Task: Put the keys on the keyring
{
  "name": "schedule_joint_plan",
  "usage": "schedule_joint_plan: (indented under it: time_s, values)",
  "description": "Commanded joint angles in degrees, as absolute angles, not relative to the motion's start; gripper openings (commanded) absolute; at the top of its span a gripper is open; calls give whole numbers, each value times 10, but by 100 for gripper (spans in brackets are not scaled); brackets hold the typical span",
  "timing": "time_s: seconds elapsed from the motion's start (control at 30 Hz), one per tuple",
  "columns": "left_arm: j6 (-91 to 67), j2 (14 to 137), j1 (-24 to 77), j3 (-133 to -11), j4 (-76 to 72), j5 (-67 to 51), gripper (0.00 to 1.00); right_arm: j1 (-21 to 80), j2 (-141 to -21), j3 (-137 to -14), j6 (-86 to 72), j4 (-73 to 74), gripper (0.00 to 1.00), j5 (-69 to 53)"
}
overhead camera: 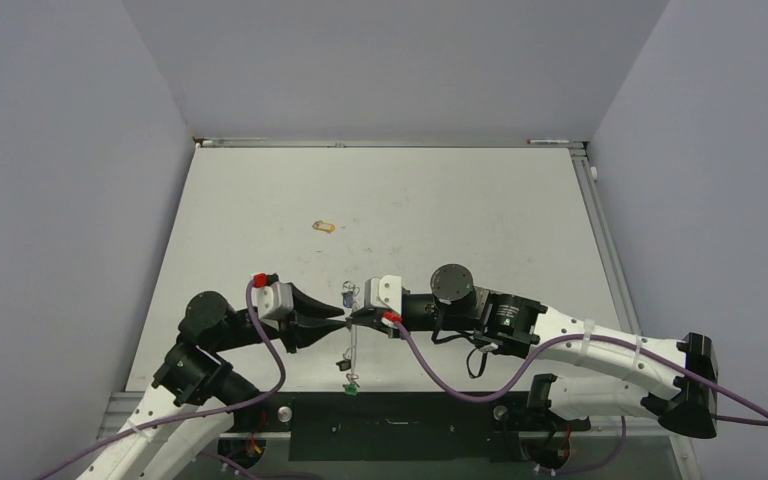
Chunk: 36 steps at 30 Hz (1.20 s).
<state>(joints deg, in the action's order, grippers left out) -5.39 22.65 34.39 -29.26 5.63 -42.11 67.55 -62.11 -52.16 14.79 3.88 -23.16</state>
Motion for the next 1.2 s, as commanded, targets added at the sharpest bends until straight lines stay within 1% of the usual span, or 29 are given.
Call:
schedule_joint_plan:
  time_s: [0.0,0.3,0.43,0.67,0.77,0.8,0.87,1.07,1.1,1.13,1.17]
  values:
    - [-62,230,345,-292,21,-434,21,680,-605,-549,147,5,5,-247]
    - [-70,243,345,-289,11,-446,21,684,-617,-557,145,-20,5,-252]
    - [-70,243,345,-288,9,-447,17,684,-625,-561,145,-21,5,-257]
    - [-70,242,345,-287,9,-451,15,687,-639,-569,143,-20,5,-264]
    - [-71,242,345,-287,9,-452,12,688,-649,-577,144,-11,5,-266]
    - [-70,242,345,-287,9,-451,9,689,-653,-581,144,-7,5,-267]
    - [-68,241,345,-287,9,-453,0,690,-659,-588,145,-2,5,-268]
    - [-52,217,345,-293,19,-454,0,692,-678,-615,142,29,5,-262]
    - [-50,212,345,-294,22,-452,0,692,-680,-618,140,29,6,-255]
    - [-49,209,345,-295,24,-450,0,692,-680,-621,140,28,10,-251]
    - [-48,207,344,-296,26,-449,0,693,-679,-623,137,25,21,-246]
